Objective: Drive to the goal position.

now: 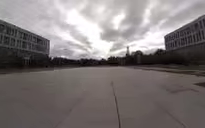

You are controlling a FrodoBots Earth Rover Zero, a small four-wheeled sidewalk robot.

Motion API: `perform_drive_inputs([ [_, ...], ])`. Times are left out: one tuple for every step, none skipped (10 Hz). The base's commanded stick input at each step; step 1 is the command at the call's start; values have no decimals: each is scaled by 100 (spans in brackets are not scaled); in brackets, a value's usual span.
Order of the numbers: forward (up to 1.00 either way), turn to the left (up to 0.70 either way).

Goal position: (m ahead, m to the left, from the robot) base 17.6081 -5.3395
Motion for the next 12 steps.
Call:
perform_drive_inputs([
  [70,0],
  [70,0],
  [70,0],
  [70,0],
  [70,0],
  [70,0],
  [70,0],
  [70,0],
  [70,0],
  [70,0],
  [70,0],
  [70,0],
])
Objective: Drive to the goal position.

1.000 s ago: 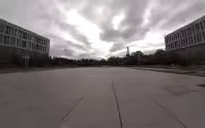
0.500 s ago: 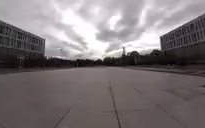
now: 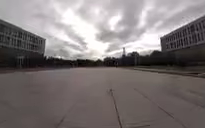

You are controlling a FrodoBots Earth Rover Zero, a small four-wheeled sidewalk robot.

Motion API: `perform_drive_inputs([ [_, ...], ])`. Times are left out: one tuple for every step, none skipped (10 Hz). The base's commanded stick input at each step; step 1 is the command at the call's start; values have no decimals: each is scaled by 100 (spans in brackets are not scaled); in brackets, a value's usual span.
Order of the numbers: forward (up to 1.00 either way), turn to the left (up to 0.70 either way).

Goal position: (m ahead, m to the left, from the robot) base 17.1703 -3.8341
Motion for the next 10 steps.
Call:
perform_drive_inputs([
  [70,0],
  [70,0],
  [70,0],
  [70,0],
  [70,0],
  [70,0],
  [70,0],
  [70,0],
  [70,0],
  [70,0],
])
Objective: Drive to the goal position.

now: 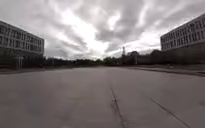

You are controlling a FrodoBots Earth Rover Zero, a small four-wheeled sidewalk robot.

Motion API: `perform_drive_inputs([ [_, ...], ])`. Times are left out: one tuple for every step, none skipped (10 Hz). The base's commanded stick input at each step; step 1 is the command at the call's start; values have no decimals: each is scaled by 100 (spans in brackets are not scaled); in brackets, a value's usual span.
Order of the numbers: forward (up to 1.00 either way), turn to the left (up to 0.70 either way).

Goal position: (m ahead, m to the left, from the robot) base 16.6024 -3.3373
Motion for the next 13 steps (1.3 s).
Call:
perform_drive_inputs([
  [70,0],
  [70,0],
  [70,0],
  [70,0],
  [70,0],
  [70,0],
  [70,0],
  [70,0],
  [70,0],
  [70,0],
  [70,0],
  [70,0],
  [70,0],
])
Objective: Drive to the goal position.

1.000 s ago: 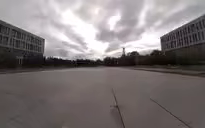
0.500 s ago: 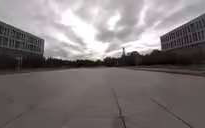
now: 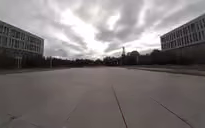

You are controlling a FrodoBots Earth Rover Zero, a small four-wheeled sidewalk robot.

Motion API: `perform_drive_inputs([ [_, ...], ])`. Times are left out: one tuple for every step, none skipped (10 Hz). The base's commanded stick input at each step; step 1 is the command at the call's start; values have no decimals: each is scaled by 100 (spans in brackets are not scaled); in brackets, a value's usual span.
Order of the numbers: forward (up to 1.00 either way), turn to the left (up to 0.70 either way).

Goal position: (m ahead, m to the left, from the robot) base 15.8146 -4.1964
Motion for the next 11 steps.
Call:
perform_drive_inputs([
  [70,0],
  [70,0],
  [70,0],
  [70,0],
  [70,0],
  [70,0],
  [70,0],
  [70,0],
  [70,0],
  [70,0],
  [70,0],
])
